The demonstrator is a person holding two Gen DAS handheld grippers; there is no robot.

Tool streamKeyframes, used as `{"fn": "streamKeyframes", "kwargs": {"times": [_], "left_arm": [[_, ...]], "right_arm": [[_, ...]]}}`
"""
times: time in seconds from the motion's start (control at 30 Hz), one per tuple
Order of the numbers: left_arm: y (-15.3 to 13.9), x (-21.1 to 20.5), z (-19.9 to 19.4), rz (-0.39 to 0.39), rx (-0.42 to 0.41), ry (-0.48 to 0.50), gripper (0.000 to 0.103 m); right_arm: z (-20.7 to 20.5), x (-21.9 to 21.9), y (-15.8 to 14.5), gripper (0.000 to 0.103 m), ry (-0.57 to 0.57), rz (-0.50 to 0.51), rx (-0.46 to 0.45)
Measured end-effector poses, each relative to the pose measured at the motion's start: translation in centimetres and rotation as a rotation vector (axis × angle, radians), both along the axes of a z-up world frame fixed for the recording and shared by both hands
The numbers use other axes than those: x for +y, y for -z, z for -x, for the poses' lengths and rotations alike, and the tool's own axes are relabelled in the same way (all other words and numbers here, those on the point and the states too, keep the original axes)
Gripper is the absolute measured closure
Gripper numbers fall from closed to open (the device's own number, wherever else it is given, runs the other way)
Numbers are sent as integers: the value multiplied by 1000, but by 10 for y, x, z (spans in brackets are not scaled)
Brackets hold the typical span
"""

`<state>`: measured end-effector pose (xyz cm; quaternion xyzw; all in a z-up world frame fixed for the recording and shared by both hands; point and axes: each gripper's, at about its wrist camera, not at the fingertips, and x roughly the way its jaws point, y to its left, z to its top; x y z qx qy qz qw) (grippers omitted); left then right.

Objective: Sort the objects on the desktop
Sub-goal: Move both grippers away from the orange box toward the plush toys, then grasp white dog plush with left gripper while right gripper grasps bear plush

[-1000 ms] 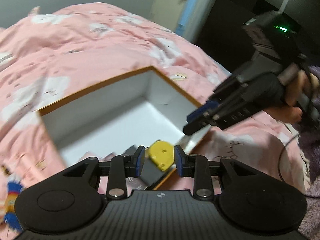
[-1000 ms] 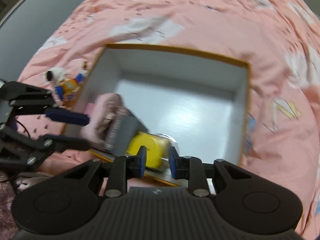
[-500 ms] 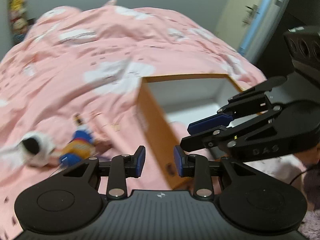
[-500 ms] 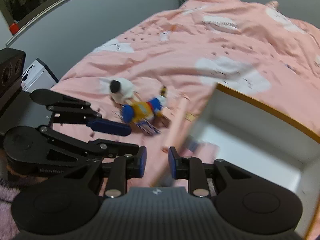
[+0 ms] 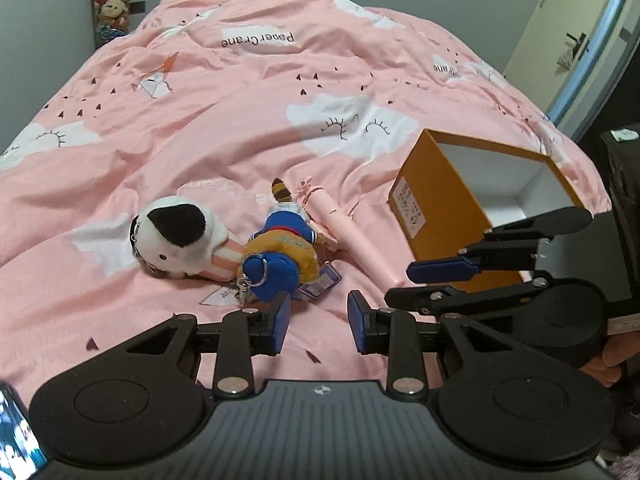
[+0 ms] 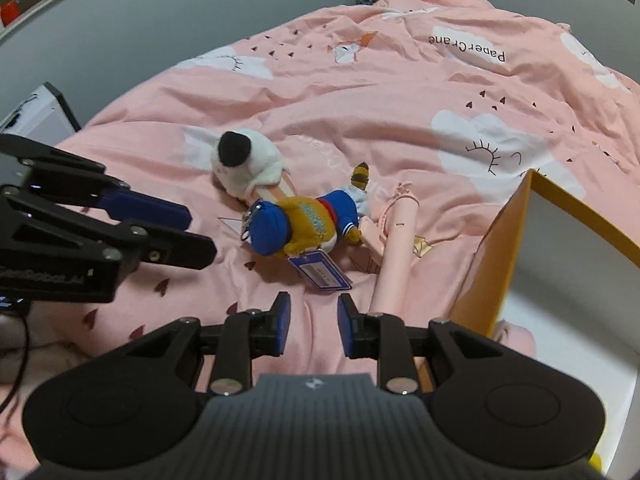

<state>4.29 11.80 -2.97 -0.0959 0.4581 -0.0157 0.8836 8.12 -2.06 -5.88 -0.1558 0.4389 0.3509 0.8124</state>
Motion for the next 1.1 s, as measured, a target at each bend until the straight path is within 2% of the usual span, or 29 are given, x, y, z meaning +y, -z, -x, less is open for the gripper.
{"fn": "streamKeyframes", "kwargs": {"times": [0.03,0.1,0.27,0.37,0.43,0.5,0.63,0.7,0.77,0.87,0.97,1.03,1.1], "left_arm": [[2,2,-2,-5,3,-2,68],[6,5,-6,-30,8,-3,68],[23,8,-21,-124,49,11,66],[19,22,-22,-106,58,-41,66],[17,41,-22,-41,61,-117,66],[17,58,-25,10,59,-185,65],[20,76,-29,47,59,-295,65],[21,81,-29,58,56,-314,65],[23,84,-30,71,60,-326,65],[27,88,-32,79,68,-336,65],[31,91,-34,93,73,-342,65],[33,93,-35,101,77,-349,65],[35,95,-35,110,78,-360,65]], "right_arm": [[-2,3,3,74,5,8,-3],[-4,10,9,65,10,23,-11],[-11,24,22,63,10,47,-31],[-12,34,26,62,-3,62,-71],[-10,44,28,57,-55,85,-109],[-4,56,29,49,-159,146,-190],[13,79,40,48,-373,324,-405],[19,86,48,48,-469,385,-479],[23,92,57,47,-551,422,-515],[20,104,71,47,-629,479,-499],[12,113,75,45,-617,483,-519],[-1,117,72,51,-580,469,-460],[-17,116,60,55,-527,406,-367]]}}
